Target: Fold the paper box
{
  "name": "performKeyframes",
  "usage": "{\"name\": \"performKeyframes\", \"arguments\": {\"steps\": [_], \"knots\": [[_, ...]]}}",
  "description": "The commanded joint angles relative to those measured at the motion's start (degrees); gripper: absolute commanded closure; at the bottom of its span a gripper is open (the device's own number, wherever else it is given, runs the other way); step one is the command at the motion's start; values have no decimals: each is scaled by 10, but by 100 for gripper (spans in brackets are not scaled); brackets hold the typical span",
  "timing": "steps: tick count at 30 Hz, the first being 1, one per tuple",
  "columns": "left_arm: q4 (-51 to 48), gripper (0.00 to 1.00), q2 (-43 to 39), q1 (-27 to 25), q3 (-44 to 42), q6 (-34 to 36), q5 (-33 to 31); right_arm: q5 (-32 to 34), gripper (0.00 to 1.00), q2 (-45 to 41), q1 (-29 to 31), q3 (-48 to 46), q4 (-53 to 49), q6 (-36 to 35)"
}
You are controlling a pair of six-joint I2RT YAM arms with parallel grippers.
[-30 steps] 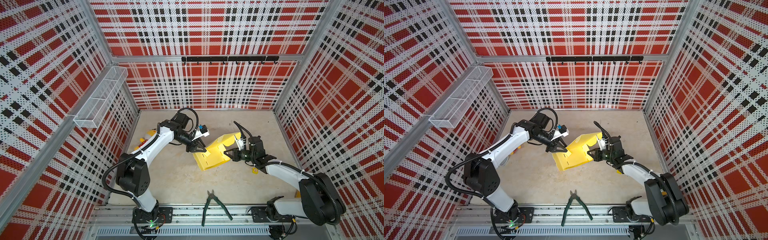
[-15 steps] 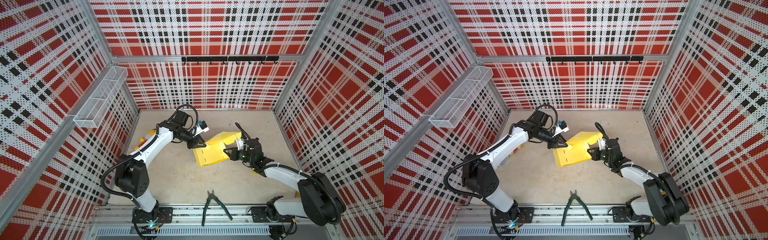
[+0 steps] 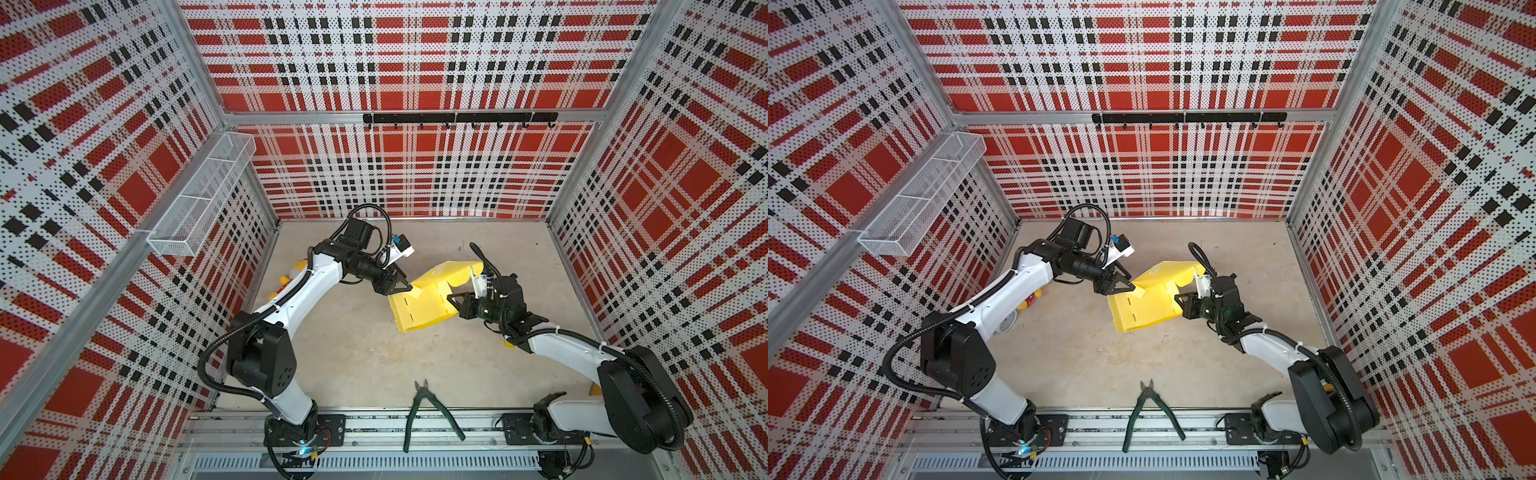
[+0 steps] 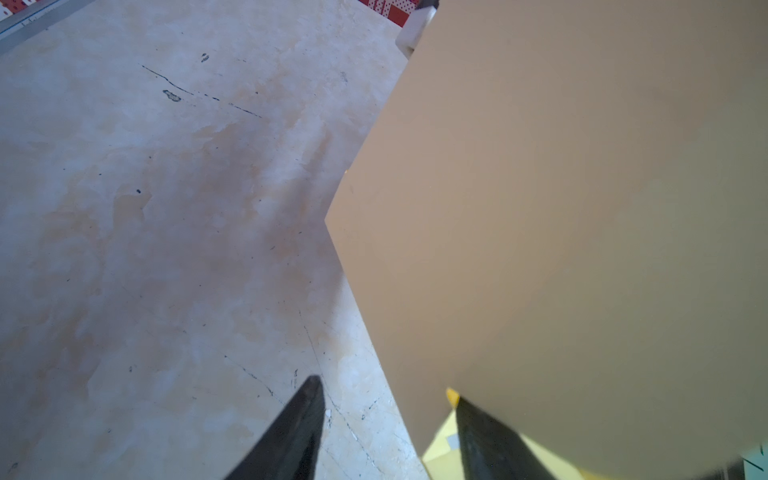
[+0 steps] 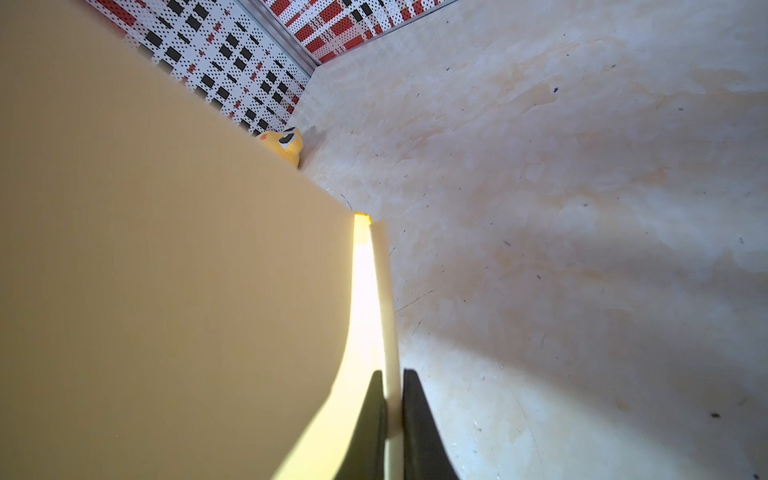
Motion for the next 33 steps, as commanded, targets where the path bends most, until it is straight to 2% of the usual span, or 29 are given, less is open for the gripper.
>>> {"name": "performKeyframes", "arguments": {"steps": [1, 8, 13, 15, 19, 24, 31, 33], "knots": [[-24, 39, -31, 0, 24, 5, 4, 29, 100, -15, -24, -5, 17, 8], [-53, 36, -43, 4, 42, 22, -17, 73, 100, -56, -80, -28, -28, 14], [-51, 38, -41, 2, 43, 13, -18, 158, 100, -86, -91, -39, -59, 39], [-39, 41, -38, 1, 35, -3, -7, 191, 100, -88, -91, -42, -66, 70], [6, 50, -32, -6, 4, -61, 22, 237, 100, -86, -91, -48, -69, 135], [90, 60, -24, -17, -42, -162, 37, 264, 100, -82, -91, -55, -61, 220], [247, 94, -16, -18, -112, -334, 25, 282, 100, -83, -80, -41, -62, 292], [288, 100, -13, -18, -129, -376, 23, 287, 100, -78, -70, -33, -61, 299]]}}
